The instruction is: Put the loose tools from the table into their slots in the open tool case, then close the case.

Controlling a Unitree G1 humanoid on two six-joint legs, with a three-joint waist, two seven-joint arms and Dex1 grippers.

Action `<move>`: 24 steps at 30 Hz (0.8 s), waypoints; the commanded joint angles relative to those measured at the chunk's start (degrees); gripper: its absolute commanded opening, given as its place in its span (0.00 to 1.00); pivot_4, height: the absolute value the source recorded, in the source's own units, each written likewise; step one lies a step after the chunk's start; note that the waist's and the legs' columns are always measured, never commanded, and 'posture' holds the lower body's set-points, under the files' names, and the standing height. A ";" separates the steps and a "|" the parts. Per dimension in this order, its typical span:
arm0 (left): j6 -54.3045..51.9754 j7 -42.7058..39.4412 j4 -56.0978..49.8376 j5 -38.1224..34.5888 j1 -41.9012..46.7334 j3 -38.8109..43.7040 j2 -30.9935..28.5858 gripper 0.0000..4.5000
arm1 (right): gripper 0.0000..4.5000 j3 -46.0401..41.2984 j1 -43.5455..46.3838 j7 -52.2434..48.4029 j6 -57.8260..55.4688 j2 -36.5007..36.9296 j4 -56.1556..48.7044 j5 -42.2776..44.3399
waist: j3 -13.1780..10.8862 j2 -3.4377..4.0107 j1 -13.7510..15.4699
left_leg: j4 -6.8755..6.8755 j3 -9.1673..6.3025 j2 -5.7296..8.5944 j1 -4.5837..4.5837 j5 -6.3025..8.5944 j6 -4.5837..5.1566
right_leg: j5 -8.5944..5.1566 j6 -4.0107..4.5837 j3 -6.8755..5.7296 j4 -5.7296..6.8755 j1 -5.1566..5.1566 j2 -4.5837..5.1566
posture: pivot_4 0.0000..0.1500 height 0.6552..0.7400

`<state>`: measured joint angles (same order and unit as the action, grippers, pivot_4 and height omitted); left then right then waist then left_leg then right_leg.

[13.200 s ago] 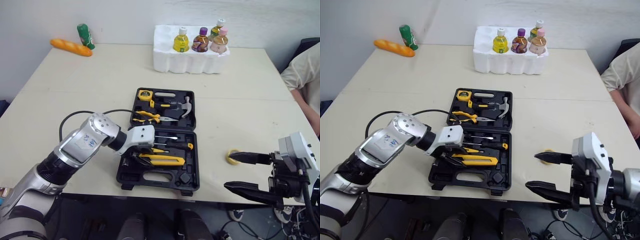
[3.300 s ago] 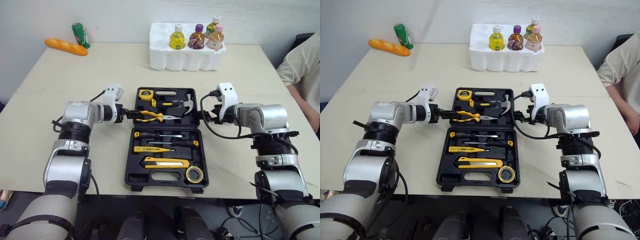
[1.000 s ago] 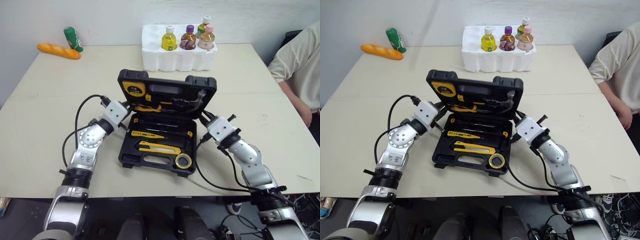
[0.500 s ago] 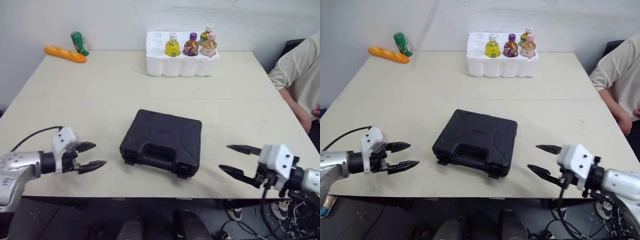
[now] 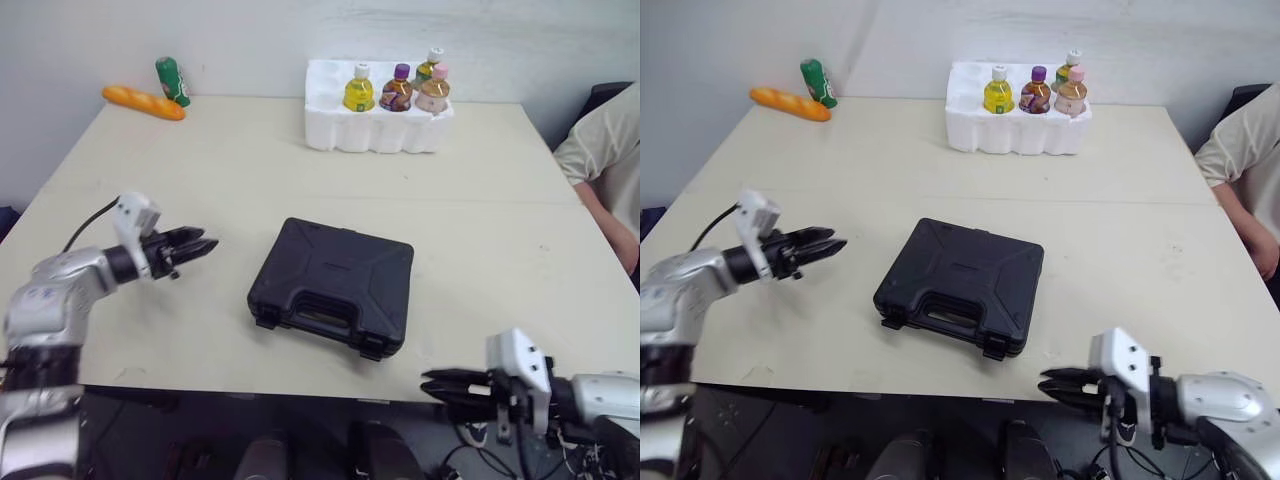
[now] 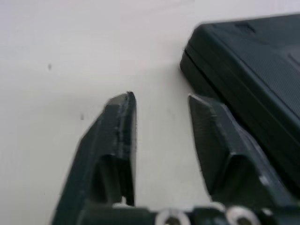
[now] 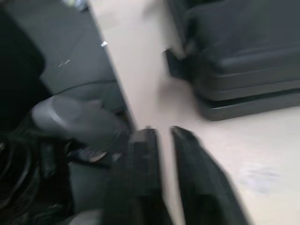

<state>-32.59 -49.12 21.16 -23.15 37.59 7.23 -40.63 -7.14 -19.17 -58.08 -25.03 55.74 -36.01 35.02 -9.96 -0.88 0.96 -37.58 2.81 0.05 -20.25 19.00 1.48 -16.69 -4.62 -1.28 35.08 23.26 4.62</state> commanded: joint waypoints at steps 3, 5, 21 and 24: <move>11.26 -1.70 23.13 11.31 17.16 -9.47 6.66 0.01 | 0.00 7.28 10.26 1.84 -4.29 -4.28 4.39 -1.01 | 0.00 -0.15 0.20 | -0.56 0.00 0.00 -0.68 -0.14 -0.31 | 0.05 -0.08 -0.10 0.26 0.53 -0.11 | 1.00 0.96; 16.18 -1.14 30.62 14.84 21.87 -11.67 9.21 0.01 | 0.00 9.03 12.81 2.07 -5.21 -5.28 5.28 -1.75 | -0.02 -0.18 0.36 | -0.71 0.04 0.06 -0.99 -0.19 -0.30 | 0.10 -0.18 -0.12 0.49 0.75 -0.14 | 1.00 0.96; 35.11 3.28 53.40 25.37 34.22 -12.48 20.99 0.01 | 0.00 13.26 17.95 2.56 -5.10 -7.52 9.73 -7.57 | -0.14 -0.38 0.48 | -0.94 0.34 0.15 -1.12 -0.14 0.03 | 0.31 -0.58 -0.43 0.43 0.78 -0.06 | 1.00 0.96; 36.11 -3.44 53.23 24.72 34.07 -11.37 20.86 0.01 | 0.00 13.09 19.31 0.95 -4.62 -6.46 11.41 -8.65 | -0.15 -0.38 0.50 | -1.07 0.32 0.15 -1.19 -0.10 0.06 | 0.32 -0.60 -0.51 0.43 0.78 -0.05 | 1.00 0.96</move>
<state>2.05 -48.94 75.06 2.32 70.23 -5.09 -20.40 6.69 -0.90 -56.51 -31.15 48.79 -24.57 26.86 -10.11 -1.25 1.46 -38.78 3.13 0.19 -21.50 18.94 1.56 -16.37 -5.21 -1.88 35.52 24.04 4.59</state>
